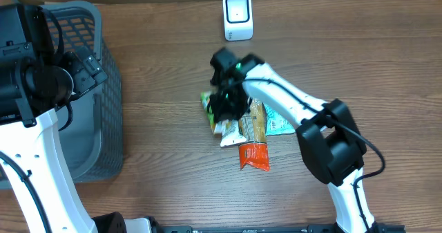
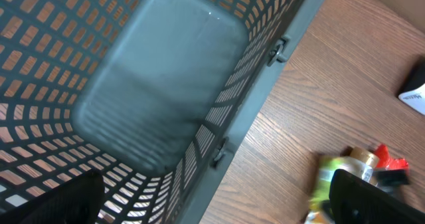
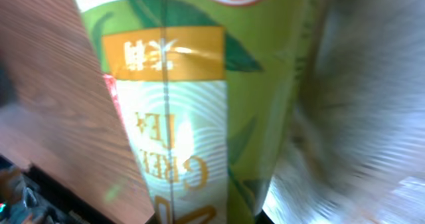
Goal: Scan the item barcode
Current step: 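Grasp the green tea snack bar with the right gripper and lift it, then hold the green bar up in front of the white scanner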
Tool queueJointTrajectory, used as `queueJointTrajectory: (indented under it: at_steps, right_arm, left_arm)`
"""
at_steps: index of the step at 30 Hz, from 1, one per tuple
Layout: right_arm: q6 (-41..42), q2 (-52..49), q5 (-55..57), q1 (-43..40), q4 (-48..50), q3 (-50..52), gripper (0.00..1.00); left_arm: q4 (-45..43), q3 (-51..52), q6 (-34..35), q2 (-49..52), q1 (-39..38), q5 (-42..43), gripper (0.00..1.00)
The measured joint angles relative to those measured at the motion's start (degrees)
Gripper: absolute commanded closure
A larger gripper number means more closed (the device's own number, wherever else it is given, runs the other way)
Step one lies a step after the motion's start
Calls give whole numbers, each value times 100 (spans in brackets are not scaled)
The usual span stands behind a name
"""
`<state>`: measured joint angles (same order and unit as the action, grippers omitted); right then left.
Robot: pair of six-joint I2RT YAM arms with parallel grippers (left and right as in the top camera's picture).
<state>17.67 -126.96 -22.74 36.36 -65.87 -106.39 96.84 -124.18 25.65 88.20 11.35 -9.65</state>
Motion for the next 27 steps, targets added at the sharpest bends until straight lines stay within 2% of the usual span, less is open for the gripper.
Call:
queueJointTrajectory:
  at_steps: [5, 13, 17, 21, 27]
  right_arm:
    - [-146, 245, 955, -339, 46, -999, 96]
    - [-435, 485, 3958, -476, 1567, -1165, 96]
    - [-1054, 398, 4791, -476, 2411, -1165, 96]
    - [-2138, 260, 5187, -490, 3161, -1165, 96]
    - [-3414, 72, 5344, -503, 3421, -1165, 96]
  left_arm:
    - [0, 2, -2, 0, 0, 0, 0]
    - [0, 2, -17, 0, 0, -2, 0]
    - [2, 4, -17, 0, 0, -2, 0]
    - [0, 4, -20, 0, 0, -2, 0]
    - [2, 4, -17, 0, 0, -2, 0]
